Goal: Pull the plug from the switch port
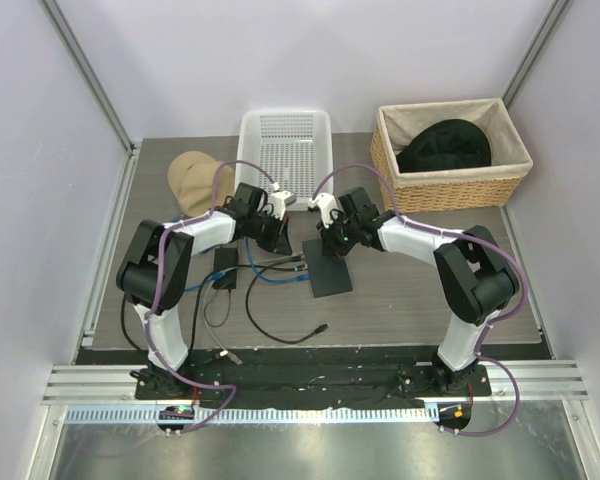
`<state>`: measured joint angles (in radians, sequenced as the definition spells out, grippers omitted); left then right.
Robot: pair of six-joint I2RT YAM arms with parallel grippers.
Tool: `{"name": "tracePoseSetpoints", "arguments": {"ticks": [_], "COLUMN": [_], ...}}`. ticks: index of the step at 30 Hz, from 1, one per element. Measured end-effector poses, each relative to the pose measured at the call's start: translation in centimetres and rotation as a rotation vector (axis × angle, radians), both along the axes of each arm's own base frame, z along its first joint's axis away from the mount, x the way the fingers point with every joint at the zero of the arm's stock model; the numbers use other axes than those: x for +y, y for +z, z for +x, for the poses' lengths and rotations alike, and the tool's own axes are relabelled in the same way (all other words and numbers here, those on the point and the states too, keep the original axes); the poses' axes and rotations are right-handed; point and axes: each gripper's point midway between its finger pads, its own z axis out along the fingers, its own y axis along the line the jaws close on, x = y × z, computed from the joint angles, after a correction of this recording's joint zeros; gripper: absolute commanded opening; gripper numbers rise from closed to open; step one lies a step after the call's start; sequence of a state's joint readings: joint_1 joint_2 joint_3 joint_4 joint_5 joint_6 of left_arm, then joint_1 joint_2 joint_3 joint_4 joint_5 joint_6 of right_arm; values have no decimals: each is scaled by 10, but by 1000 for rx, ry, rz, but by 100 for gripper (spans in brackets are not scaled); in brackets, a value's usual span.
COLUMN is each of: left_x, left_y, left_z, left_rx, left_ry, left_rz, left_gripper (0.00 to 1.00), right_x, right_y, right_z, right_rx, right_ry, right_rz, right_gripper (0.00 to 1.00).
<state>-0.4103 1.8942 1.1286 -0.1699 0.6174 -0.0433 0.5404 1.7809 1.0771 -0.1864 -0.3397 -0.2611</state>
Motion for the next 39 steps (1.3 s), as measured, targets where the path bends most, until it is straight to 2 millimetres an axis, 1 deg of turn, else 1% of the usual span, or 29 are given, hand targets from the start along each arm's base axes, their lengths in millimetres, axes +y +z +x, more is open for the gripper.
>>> {"name": "tracePoseSetpoints", "arguments": {"ticks": [4, 7, 8, 9, 10, 11, 14, 16, 17, 18, 19, 20, 22, 23, 24, 25, 26, 27, 29, 31, 33, 35, 36, 37, 39], "left_x": [11, 15, 16, 17, 17, 17, 19, 25, 33, 45, 62, 80, 123, 143, 166, 176, 184, 186, 193, 202, 209, 214, 216, 217, 219], "left_y": [12, 30, 37, 46, 52, 61, 95, 121, 137, 152, 167, 176, 188, 189, 183, 177, 165, 155, 126, 98, 80, 70, 67, 63, 54], "left_z": [-6, -6, -5, -4, -2, -1, 3, 8, 12, 16, 19, 21, 17, 11, -1, -10, -25, -37, -66, -102, -127, -139, -141, -142, -146], "left_rx": [-33, -80, -98, -118, -133, -150, -189, -216, -238, -261, -282, -294, -303, -293, -276, -266, -243, -216, -123, 5, 104, 156, 165, 174, 193], "left_ry": [-20, -41, -46, -51, -54, -61, -74, -59, -37, -5, 39, 81, 142, 152, 125, 89, 20, -24, -104, -150, -167, -166, -165, -160, -146], "left_rz": [51, 71, 74, 75, 75, 75, 63, 52, 45, 40, 37, 40, 61, 85, 136, 167, 211, 234, 279, 310, 331, 352, 362, 371, 385], "left_gripper": [0, 0, 3, 9, 16, 27, 39, 41, 40, 39, 35, 28, 24, 24, 24, 24, 24, 24, 22, 20, 18, 17, 18, 23, 27], "right_x": [-1, -2, -3, -4, -4, -5, -7, -9, -10, -12, -14, -14, -16, -17, -18, -18, -18, -18, -18, -18, -18, -18, -18, -17, -17], "right_y": [0, 1, 1, 1, 1, 1, 1, 1, 1, 1, 0, 1, 1, 1, 1, 1, 1, 1, 1, 1, 1, 1, 1, 1, 1], "right_z": [0, -3, -4, -5, -6, -7, -10, -11, -13, -14, -17, -18, -21, -22, -23, -23, -24, -24, -24, -24, -24, -24, -24, -24, -24], "right_rx": [-15, -19, -20, -20, -20, -21, -21, -24, -25, -26, -24, -27, -28, -28, -27, -27, -27, -26, -25, -22, -19, -18, -18, -19, -18], "right_ry": [2, 0, 0, -1, -1, -1, -2, -3, -3, -4, -2, -2, -3, -4, -4, -4, -4, -5, -7, -12, -15, -16, -16, -16, -16], "right_rz": [4, 5, 4, 4, 4, 4, 1, -2, -3, -4, -8, -7, -8, -9, -9, -9, -9, -9, -7, -5, -3, -2, -2, -2, -2], "right_gripper": [6, 6, 6, 6, 6, 6, 6, 7, 8, 8, 8, 8, 9, 9, 8, 9, 8, 9, 9, 9, 9, 9, 9, 9, 9]}}
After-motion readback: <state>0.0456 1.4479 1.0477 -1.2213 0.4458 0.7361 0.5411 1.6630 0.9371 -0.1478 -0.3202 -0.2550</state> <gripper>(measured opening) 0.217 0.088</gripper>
